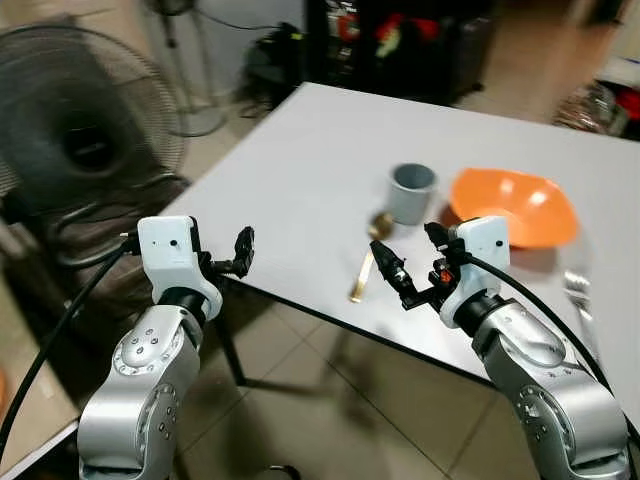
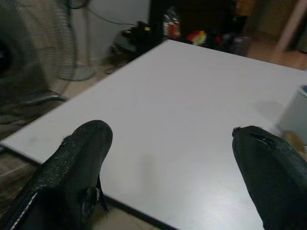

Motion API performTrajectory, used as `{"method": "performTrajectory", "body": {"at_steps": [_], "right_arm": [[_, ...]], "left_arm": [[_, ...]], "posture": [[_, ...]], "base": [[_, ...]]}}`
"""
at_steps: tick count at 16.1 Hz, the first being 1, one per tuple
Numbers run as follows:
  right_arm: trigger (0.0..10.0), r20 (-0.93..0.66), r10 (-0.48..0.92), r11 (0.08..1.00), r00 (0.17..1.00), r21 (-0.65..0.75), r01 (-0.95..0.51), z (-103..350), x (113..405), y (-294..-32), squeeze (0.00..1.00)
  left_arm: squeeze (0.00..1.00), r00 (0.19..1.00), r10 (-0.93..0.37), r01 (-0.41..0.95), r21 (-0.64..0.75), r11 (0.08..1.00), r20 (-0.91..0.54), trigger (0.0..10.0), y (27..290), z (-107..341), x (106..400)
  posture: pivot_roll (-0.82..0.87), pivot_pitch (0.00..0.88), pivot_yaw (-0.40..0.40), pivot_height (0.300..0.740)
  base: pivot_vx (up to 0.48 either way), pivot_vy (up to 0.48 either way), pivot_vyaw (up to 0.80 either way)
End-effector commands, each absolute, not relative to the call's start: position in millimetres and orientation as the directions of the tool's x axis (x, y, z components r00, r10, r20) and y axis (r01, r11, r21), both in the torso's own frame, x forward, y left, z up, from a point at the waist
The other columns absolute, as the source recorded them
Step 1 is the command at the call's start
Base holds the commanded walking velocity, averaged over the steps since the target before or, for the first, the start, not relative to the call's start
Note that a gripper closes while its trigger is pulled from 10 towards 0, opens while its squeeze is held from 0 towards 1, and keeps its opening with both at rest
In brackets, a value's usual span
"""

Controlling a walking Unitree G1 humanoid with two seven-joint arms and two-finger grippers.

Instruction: Setting the table

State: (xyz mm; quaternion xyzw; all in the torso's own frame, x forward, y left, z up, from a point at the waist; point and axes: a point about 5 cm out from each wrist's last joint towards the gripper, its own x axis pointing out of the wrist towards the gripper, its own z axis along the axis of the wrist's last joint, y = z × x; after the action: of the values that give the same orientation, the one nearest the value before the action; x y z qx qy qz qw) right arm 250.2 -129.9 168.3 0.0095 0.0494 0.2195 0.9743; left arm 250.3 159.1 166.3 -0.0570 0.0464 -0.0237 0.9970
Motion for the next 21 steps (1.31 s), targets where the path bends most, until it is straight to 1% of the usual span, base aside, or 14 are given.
{"method": "performTrajectory", "body": {"at_steps": [1, 2, 3, 5, 8, 12, 17, 21], "right_arm": [[10.0, -0.095, 0.447, 0.895, 0.890, 0.039, -0.445, 171, 252, -127, 1.00], [10.0, -0.099, 0.451, 0.892, 0.887, 0.046, -0.449, 170, 252, -125, 1.00], [10.0, -0.108, 0.456, 0.890, 0.884, 0.032, -0.455, 169, 252, -124, 1.00], [10.0, -0.114, 0.457, 0.889, 0.882, 0.035, -0.456, 169, 252, -124, 1.00], [10.0, -0.101, 0.440, 0.898, 0.892, 0.048, -0.438, 168, 254, -125, 1.00], [10.0, -0.098, 0.462, 0.887, 0.881, 0.056, -0.459, 168, 253, -124, 1.00], [10.0, -0.104, 0.464, 0.885, 0.879, 0.089, -0.457, 160, 248, -119, 1.00], [10.0, -0.127, 0.477, 0.878, 0.870, 0.115, -0.465, 151, 242, -117, 1.00]], "left_arm": [[1.00, 0.996, -0.039, 0.032, -0.101, 0.994, -0.075, 10.0, 160, 170, 250], [0.73, 0.997, -0.037, 0.030, -0.100, 0.995, -0.072, 10.0, 160, 170, 250], [0.26, 0.997, -0.040, 0.034, -0.090, 0.995, -0.064, 10.0, 160, 171, 251], [0.00, 0.998, -0.036, 0.032, -0.072, 0.997, -0.061, 10.0, 160, 172, 250], [0.00, 0.997, -0.019, 0.015, -0.062, 0.998, -0.068, 10.0, 161, 171, 248], [0.00, 0.998, -0.012, 0.010, -0.033, 0.999, -0.059, 10.0, 162, 172, 244], [0.00, 0.998, -0.037, 0.037, -0.007, 0.999, -0.054, 10.0, 167, 173, 238], [0.00, 0.998, -0.027, 0.028, 0.014, 1.000, -0.056, 10.0, 170, 174, 229]], "posture": [[-0.14, 0.000, 0.029, 0.740], [-0.14, 0.000, 0.027, 0.740], [-0.14, 0.000, 0.027, 0.740], [-0.14, 0.000, 0.026, 0.740], [-0.14, 0.000, 0.017, 0.740], [-0.13, 0.000, 0.013, 0.740], [-0.09, 0.000, 0.043, 0.740], [-0.05, 0.000, 0.026, 0.740]], "base": [[0.000, 0.000, 0.80], [0.000, 0.000, 0.80], [0.000, 0.000, 0.80], [0.000, 0.000, 0.80], [0.000, 0.000, 0.80], [0.000, 0.000, 0.80], [0.000, 0.000, 0.80], [0.000, 0.000, 0.80]]}}
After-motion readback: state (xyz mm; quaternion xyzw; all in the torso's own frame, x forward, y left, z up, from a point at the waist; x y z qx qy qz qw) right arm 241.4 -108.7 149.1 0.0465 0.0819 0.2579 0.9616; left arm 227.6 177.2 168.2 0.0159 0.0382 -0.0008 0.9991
